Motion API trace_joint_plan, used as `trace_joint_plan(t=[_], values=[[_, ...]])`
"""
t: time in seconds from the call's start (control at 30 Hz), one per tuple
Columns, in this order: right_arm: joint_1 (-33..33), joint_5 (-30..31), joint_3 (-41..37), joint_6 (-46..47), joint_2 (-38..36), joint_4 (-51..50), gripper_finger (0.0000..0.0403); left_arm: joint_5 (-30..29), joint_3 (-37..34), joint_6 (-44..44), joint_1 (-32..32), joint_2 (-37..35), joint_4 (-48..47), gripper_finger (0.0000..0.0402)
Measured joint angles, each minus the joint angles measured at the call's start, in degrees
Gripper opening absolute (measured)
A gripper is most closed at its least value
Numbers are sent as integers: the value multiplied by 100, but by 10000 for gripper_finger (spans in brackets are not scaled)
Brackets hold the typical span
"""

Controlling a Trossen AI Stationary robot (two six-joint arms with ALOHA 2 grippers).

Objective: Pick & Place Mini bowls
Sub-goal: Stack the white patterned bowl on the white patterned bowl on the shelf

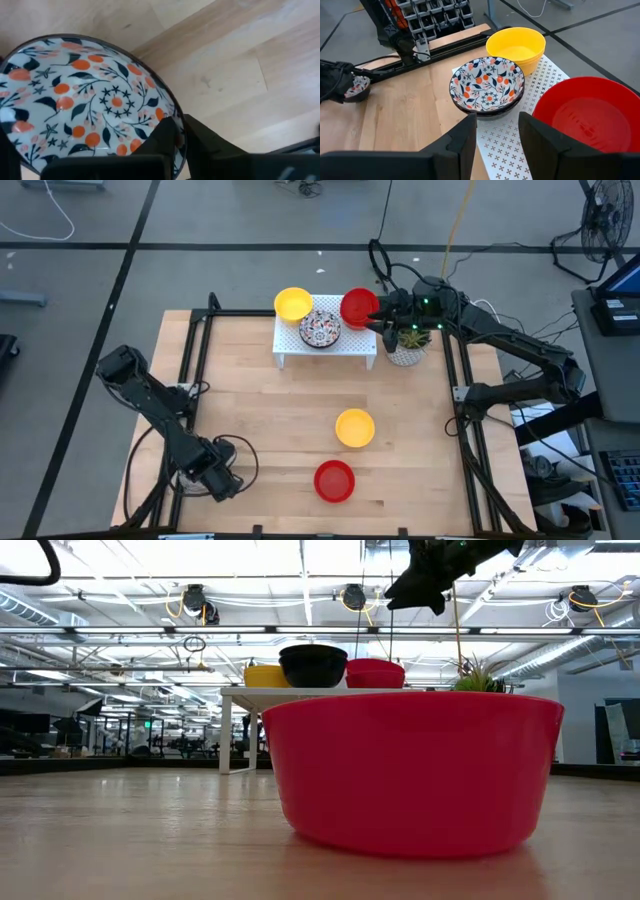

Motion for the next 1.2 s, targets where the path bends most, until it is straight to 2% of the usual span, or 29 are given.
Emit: trace_joint_plan(t=[0.13,0.33,0.67,0.77,0.93,1.2], values=[[0,0,0,0,0,-2,137,-181,10,537,56,-9,-21,36],[105,2,0,-251,0,-55,137,-1120,-14,1989,440,5,-310,40],[780,9,0,-703,0,-90,137,-2295,-13,4555,1651,8,-99,32],[928,9,0,-708,0,-89,137,-2487,55,5303,2011,8,-148,21],[1052,17,0,-697,0,-91,137,-2759,576,6667,2464,27,-78,8],[1071,33,0,-708,0,-256,137,-3220,2040,8867,2838,14,-109,18]])
